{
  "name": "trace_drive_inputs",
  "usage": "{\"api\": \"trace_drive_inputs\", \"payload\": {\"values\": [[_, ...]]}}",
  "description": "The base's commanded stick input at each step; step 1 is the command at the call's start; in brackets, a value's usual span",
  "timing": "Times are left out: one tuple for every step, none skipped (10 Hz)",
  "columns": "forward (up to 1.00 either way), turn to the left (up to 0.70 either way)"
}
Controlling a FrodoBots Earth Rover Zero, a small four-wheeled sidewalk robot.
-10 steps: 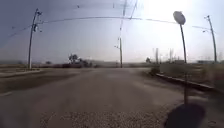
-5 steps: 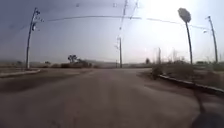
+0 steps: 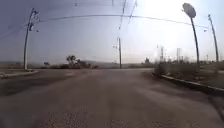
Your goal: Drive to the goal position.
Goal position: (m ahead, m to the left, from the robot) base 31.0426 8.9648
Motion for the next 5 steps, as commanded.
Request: {"api": "trace_drive_inputs", "payload": {"values": [[0.7,0.0],[0.7,0.0],[0.7,0.0],[0.7,0.0],[0.7,0.0]]}}
